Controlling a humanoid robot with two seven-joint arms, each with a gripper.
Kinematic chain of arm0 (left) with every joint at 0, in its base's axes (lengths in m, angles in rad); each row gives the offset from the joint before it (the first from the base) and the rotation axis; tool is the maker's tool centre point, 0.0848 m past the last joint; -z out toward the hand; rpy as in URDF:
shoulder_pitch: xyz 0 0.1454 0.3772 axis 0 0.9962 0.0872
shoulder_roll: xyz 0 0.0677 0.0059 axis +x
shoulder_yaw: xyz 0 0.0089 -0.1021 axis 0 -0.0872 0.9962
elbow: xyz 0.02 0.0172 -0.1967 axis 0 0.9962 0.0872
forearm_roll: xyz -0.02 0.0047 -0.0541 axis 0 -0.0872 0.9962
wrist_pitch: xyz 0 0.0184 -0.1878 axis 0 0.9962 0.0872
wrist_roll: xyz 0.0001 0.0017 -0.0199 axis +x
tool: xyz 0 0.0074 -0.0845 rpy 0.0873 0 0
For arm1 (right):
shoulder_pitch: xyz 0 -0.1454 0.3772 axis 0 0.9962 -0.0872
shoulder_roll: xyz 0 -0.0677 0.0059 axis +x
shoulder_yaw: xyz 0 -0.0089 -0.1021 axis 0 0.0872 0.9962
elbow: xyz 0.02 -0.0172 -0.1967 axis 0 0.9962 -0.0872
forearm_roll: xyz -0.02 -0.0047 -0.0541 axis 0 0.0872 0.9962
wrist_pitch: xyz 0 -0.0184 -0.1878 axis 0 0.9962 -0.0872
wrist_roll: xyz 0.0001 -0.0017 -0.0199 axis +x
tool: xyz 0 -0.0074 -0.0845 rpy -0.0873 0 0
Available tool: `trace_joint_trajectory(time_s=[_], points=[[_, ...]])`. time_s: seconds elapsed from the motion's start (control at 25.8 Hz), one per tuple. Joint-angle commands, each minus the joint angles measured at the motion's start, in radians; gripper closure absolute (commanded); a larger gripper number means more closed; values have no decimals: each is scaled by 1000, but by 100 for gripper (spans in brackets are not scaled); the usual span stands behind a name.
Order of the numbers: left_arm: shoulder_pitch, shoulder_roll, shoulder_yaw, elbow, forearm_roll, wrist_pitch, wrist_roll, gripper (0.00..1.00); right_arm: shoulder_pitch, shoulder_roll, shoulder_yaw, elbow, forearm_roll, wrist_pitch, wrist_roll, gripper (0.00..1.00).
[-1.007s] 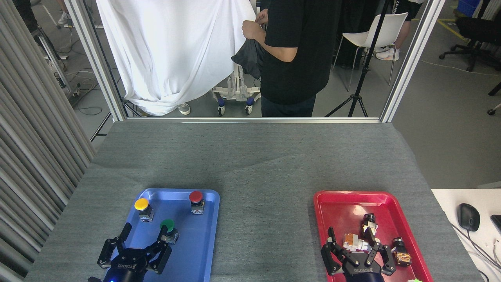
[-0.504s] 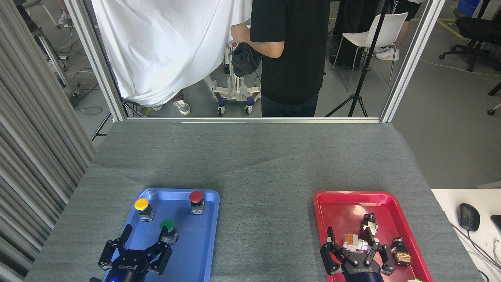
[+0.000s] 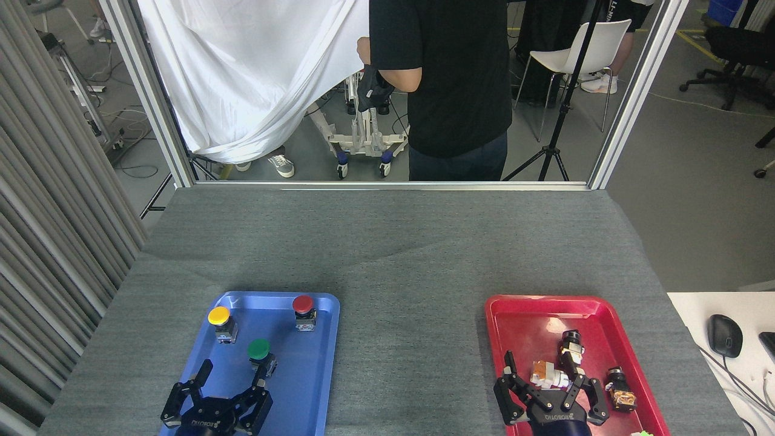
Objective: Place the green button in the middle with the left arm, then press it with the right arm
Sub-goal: 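Close the left hand around the green button on the blue tray, then carry the green button with the left hand toward the table middle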
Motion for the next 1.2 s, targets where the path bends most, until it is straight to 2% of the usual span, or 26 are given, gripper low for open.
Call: trace_joint_trajectory(time_s=[0.0, 0.27, 0.54, 0.77, 0.81, 1.05, 1.12, 1.16], points=[[-31, -1, -26, 91, -74, 2, 0, 3, -1, 2, 0, 0, 2, 0, 0, 0], [-106, -3, -30, 215, -77, -10, -8, 2, -2, 4, 0, 0, 6, 0, 0, 0], [-220, -3, -35, 395, -80, -18, 1, 2, -2, 2, 0, 6, 6, 0, 0, 0], [-246, -3, -49, 412, -77, -21, -2, 4, -2, 0, 0, 6, 6, 2, 0, 0], [-252, -3, -55, 419, -77, -28, -2, 8, -2, 0, 0, 6, 6, 2, 0, 0], [-270, 1, -61, 447, -80, -39, 3, 76, -2, -1, 0, 6, 6, 2, 0, 0], [-266, 10, -62, 445, -80, -85, 3, 98, -2, -1, 0, 6, 6, 2, 0, 0], [-266, 17, -61, 447, -81, -134, 4, 100, -2, -1, 0, 6, 6, 2, 0, 0]])
